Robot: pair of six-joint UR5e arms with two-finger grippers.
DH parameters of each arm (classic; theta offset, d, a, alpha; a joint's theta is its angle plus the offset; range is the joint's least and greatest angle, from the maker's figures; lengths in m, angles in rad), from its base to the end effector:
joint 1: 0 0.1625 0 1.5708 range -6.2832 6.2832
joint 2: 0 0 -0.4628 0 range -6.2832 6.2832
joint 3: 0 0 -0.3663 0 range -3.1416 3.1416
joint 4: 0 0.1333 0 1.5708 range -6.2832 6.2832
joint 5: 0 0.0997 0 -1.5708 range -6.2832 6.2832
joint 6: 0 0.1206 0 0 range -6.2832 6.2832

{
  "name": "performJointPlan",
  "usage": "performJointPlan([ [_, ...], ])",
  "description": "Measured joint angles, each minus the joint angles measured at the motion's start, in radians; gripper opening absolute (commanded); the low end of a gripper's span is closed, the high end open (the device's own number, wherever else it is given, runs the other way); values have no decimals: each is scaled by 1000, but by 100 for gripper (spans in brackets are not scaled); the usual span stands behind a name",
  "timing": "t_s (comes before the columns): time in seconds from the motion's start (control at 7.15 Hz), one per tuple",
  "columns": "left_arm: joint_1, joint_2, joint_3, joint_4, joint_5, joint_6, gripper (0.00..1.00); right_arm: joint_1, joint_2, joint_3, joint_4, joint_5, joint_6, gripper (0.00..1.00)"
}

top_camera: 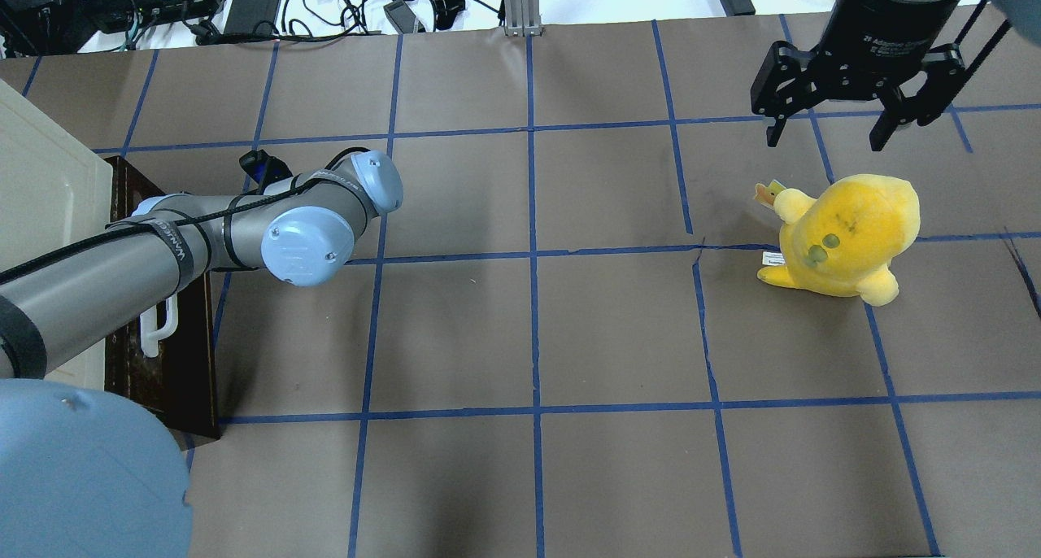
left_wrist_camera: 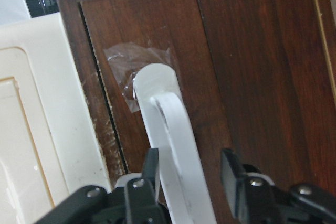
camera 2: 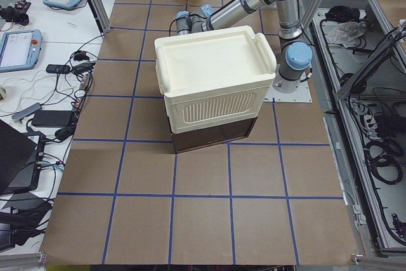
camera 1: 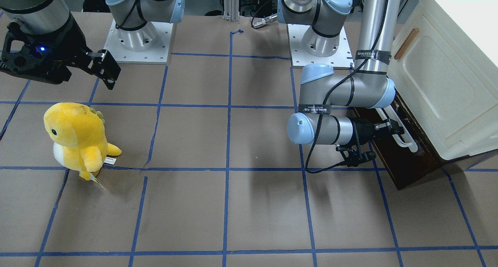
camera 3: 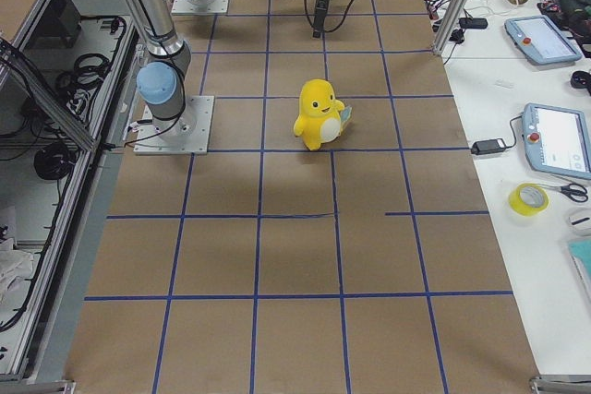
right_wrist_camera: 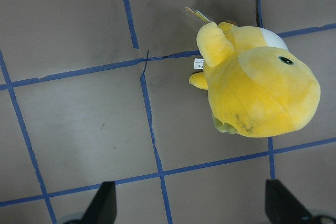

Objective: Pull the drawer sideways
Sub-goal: 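Align the left gripper around the white drawer handle, then close the left gripper on the white handle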

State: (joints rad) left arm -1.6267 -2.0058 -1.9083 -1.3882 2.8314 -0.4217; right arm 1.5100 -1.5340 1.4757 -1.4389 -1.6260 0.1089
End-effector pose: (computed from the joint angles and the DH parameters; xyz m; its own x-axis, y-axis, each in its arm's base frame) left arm -0.0475 -0.5179 0.2405 -0.2701 0.1585 -0.9497 -0.0703 0.9805 0.1837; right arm 0.0977 -0.4801 0.5189 -0.9844 0.1645 0.0627 0.1686 0.9834 0.0671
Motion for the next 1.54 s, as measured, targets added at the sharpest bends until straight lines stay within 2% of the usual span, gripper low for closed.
performJointPlan([
  [0.28,3,5,-1,0,-1,0,40,0,0,0,0,0,0,100],
  [0.42,2,6,0,0,-1,0,26,1,0,0,0,0,0,100],
  [0.98,-1,1,2,2,-3,1,17,1,0,0,0,0,0,100],
  [1.12,-2,-1,3,3,-3,2,8,1,0,0,0,0,0,100],
  [1.26,-3,-3,4,5,-3,3,4,1,0,0,0,0,0,100],
  [1.54,-10,-6,9,7,-3,6,4,1,0,0,0,0,0,100],
])
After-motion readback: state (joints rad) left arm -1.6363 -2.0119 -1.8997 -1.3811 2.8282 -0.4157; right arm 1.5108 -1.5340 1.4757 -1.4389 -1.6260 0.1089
